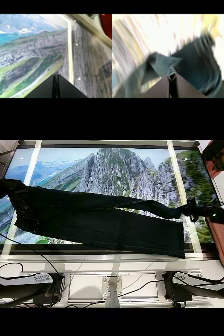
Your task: Fold the clothes and pants, and hang the long-sleeved shirts on hangers.
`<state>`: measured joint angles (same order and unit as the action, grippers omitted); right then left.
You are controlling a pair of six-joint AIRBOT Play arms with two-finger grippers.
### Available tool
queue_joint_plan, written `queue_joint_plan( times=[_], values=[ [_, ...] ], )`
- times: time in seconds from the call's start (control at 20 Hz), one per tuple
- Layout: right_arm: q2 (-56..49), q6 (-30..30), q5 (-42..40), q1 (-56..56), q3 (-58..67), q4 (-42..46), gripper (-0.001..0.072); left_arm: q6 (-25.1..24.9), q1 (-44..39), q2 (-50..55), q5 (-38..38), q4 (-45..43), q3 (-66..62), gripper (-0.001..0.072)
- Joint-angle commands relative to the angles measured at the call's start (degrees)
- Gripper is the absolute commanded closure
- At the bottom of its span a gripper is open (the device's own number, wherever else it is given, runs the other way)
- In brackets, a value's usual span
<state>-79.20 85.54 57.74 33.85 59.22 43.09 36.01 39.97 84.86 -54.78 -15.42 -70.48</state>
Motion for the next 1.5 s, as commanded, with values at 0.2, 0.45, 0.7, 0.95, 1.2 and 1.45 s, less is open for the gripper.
queue_joint_plan(
  times=[0.2, 0.45, 0.7, 0.95, 1.2, 1.45],
  values=[
    [-11.39, -6.91, -10.75, -6.45, 35.56, 15.80, 0.0687, 0.00, -5.38, 0.02, 10.62, 5.99, -0.02, 0.0669],
    [-14.62, -34.71, 0.48, -13.60, 43.41, 25.79, 0.0688, 0.02, -5.86, 0.02, 11.37, 3.87, 0.00, 0.0669],
    [-12.31, -37.46, 10.25, -14.43, 26.73, 33.83, 0.0690, 4.74, -3.72, 0.44, 12.81, -6.10, 0.02, 0.0669],
    [0.44, -37.03, 0.44, -16.76, 3.28, 37.51, 0.0690, 16.74, -3.45, 1.62, 12.79, -24.92, 0.04, 0.0669],
    [13.03, -36.52, -1.29, -16.68, -11.82, 38.32, 0.0689, 16.74, -3.45, 2.14, 12.79, -24.90, 0.04, 0.0668],
    [16.63, -34.93, -0.96, -16.70, -17.22, 39.30, 0.0401, 16.72, -3.45, 2.23, 12.81, -24.92, 0.04, 0.0668]
  ],
)
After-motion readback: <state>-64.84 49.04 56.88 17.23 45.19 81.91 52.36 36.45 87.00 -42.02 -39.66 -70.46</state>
